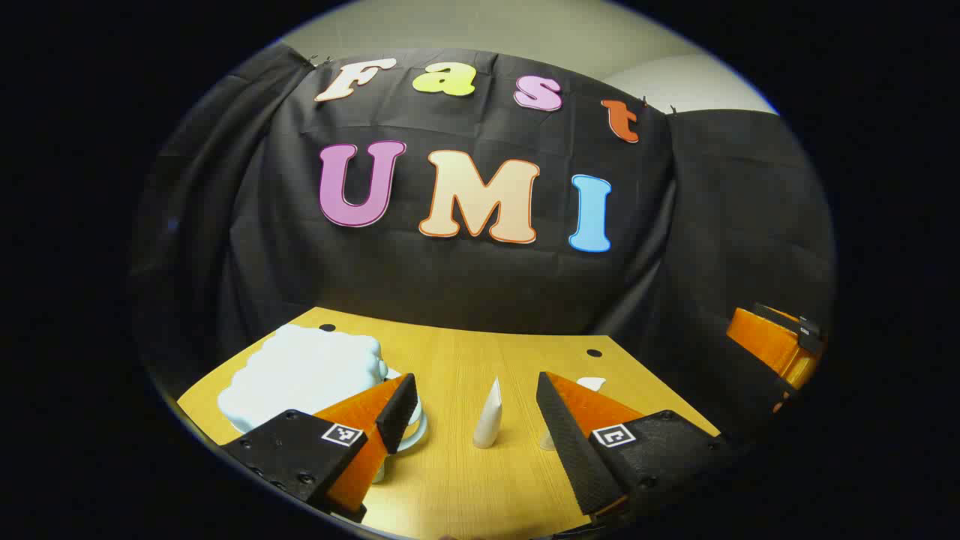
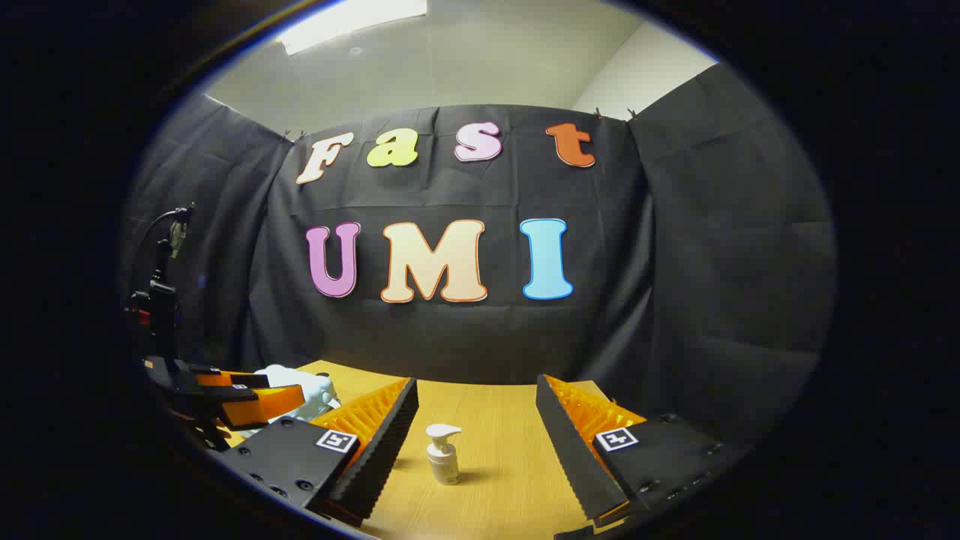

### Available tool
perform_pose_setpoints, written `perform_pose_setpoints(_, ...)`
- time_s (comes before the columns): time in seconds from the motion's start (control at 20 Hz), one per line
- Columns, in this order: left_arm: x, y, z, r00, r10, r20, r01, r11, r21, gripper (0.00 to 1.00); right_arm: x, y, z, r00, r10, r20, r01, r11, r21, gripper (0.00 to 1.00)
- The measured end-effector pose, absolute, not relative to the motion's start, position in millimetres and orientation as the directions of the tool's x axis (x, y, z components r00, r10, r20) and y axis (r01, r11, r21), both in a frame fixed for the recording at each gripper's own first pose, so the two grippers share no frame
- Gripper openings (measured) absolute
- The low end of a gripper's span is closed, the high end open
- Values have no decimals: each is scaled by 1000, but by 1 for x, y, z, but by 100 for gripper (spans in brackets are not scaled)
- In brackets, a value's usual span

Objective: First open the suitcase, pack the skin care products into it, and then close the suitcase.

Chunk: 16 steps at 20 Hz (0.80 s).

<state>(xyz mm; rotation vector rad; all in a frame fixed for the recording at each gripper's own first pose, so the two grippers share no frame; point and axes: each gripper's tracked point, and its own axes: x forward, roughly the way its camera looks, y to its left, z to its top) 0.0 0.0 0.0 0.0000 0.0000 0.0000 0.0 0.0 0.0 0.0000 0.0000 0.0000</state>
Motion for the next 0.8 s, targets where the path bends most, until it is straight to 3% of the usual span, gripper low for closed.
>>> perform_pose_setpoints(0.8, 11, 58, -29, 990, 82, -116, -83, 997, -2, 95, -2, 31, -17, 997, 70, -33, -70, 998, 4, 99)
